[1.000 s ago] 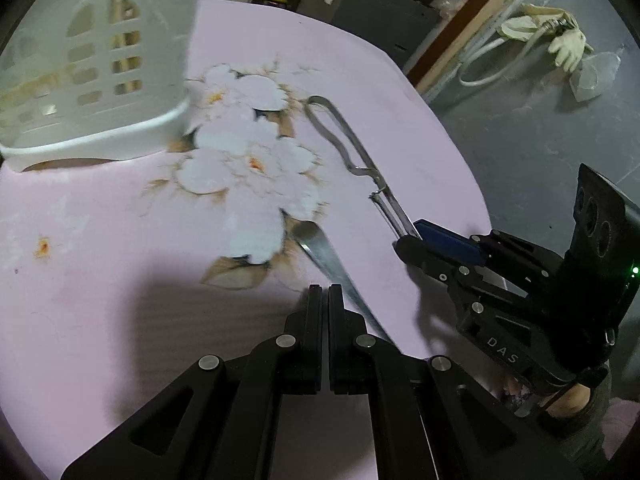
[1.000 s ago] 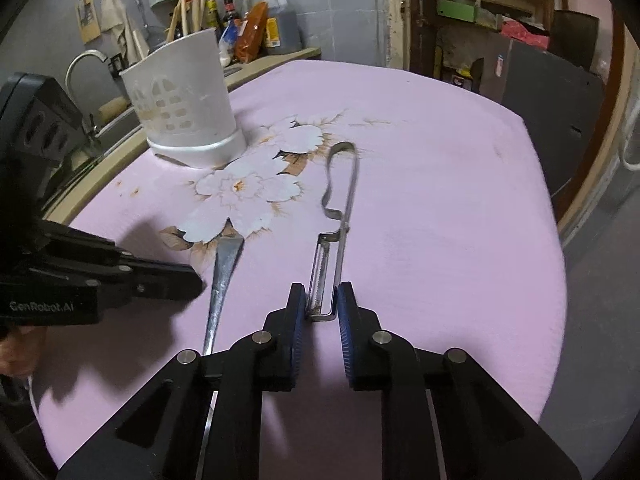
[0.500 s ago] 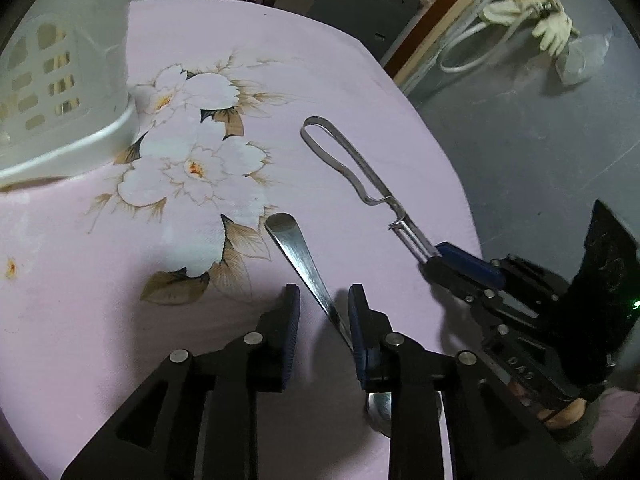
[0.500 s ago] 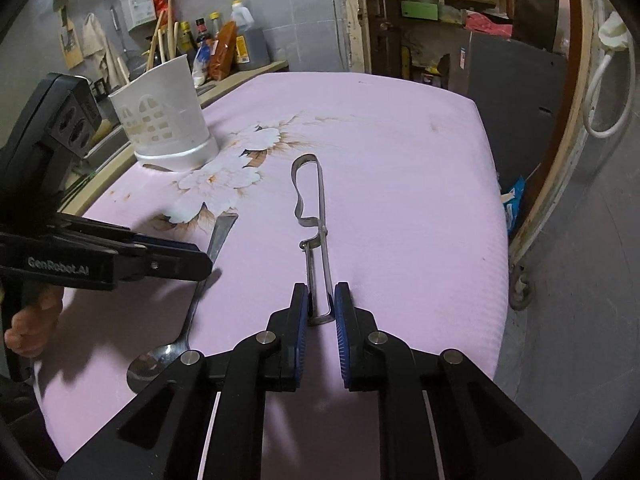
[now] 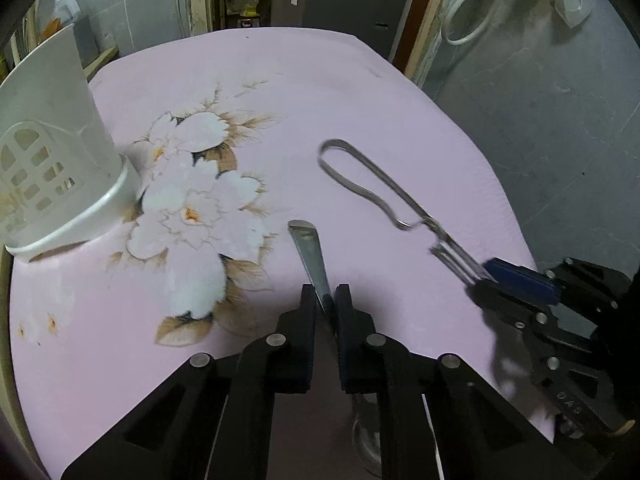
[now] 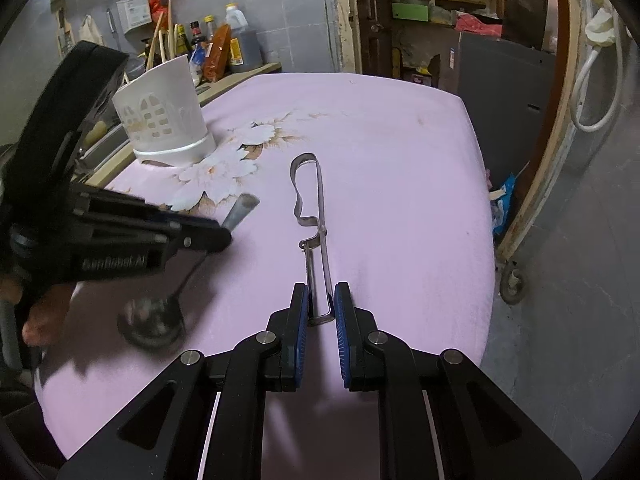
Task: Organize utensils
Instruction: 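Lift the spoon with the left tool while the right tool lifts the tongs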
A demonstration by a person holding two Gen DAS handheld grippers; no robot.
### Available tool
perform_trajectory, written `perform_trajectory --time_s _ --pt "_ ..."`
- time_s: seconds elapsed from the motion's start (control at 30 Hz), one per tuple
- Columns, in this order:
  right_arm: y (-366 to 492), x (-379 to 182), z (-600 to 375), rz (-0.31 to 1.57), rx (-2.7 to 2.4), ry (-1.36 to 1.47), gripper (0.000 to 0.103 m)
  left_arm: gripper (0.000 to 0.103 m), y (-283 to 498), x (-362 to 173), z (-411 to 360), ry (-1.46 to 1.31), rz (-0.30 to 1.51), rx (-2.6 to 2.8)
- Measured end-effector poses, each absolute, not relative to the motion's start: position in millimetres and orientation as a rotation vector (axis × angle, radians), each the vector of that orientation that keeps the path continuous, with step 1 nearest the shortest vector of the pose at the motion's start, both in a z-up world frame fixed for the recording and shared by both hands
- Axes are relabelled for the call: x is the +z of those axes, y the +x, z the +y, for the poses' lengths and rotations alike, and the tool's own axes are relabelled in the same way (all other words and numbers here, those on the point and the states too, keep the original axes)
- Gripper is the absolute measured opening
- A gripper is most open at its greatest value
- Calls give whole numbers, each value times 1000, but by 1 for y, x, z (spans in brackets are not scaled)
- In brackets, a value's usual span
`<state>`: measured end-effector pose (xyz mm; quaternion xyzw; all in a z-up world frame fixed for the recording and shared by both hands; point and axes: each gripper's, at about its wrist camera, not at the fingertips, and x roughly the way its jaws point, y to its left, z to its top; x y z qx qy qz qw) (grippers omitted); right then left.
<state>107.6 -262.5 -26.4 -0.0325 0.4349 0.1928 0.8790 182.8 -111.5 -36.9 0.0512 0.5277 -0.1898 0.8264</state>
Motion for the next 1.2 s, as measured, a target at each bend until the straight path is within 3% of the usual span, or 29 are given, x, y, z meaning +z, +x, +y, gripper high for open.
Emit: perform_trajectory --time_s 0.2,0.33,0.8,1.0,1.07,1.2 --pt "105 -26 -259 925 410 -68 13 7 190 -35 -66 88 1119 -364" --pt "115 -27 -254 929 440 -71 24 7 191 -30 -51 58 1110 -353" --pt "186 -37 -197 1018 492 -274 24 10 198 -33 -32 -3 1189 -415" --pt "213 -36 -189 1146 488 -236 24 8 204 -30 -25 -75 1236 -414" --pt "218 -36 -184 1161 473 -242 18 7 201 -28 -27 -69 1233 -406" --pt "213 -36 -182 1121 435 -238 17 4 195 -27 -35 -47 1197 -385"
